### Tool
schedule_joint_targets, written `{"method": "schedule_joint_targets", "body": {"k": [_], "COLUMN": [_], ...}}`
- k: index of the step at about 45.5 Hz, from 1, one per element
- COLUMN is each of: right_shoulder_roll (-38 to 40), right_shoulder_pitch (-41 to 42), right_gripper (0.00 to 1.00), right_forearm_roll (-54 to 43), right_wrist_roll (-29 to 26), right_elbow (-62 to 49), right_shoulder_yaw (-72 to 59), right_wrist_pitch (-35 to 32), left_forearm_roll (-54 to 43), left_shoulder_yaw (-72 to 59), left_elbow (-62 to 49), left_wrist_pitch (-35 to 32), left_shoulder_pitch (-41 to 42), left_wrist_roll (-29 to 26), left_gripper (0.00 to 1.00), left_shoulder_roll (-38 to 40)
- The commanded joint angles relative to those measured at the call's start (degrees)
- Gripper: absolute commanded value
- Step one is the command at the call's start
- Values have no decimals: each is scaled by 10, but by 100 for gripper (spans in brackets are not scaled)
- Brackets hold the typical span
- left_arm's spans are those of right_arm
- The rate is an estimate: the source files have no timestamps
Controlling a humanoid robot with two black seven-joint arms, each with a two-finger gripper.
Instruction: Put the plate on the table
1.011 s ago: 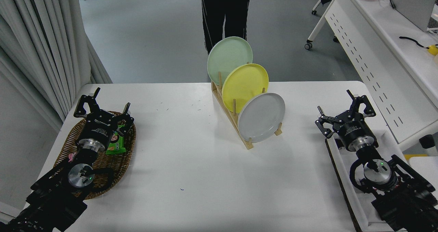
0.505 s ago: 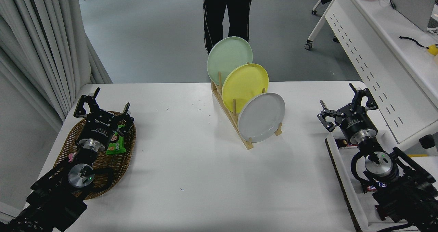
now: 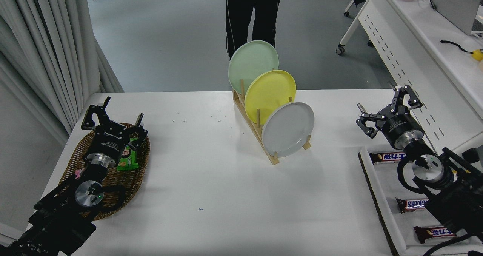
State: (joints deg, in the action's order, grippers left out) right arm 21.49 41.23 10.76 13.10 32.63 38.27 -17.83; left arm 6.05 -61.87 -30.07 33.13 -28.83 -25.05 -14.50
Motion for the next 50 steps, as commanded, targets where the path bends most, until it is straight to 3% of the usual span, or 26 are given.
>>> {"method": "schedule_joint_targets", "body": {"k": [1,11,20,36,50], "right_shoulder_roll": [50,115,166,228,225], "right_shoulder_pitch": [49,88,172,231,290], "right_gripper": [100,100,100,100,100], "right_forearm_roll": [60,59,60,60,67], "right_wrist_roll": [0,0,0,-7,-148], "right_elbow": [15,76,136,205,205], "right_shoulder_yaw": [-169,-267,-396,-442,-471], "right_wrist_pitch": [2,2,2,6,8], "left_forearm_roll": [0,0,0,0,0], "left_shoulder_yaw": [0,0,0,0,0], "left_elbow": [0,0,0,0,0], "left_wrist_pitch": [0,0,0,0,0], "left_shoulder_pitch": [0,0,0,0,0], "left_wrist_roll": [0,0,0,0,0], "left_gripper": [100,100,100,100,100], "left_shoulder_roll": [0,0,0,0,0]}}
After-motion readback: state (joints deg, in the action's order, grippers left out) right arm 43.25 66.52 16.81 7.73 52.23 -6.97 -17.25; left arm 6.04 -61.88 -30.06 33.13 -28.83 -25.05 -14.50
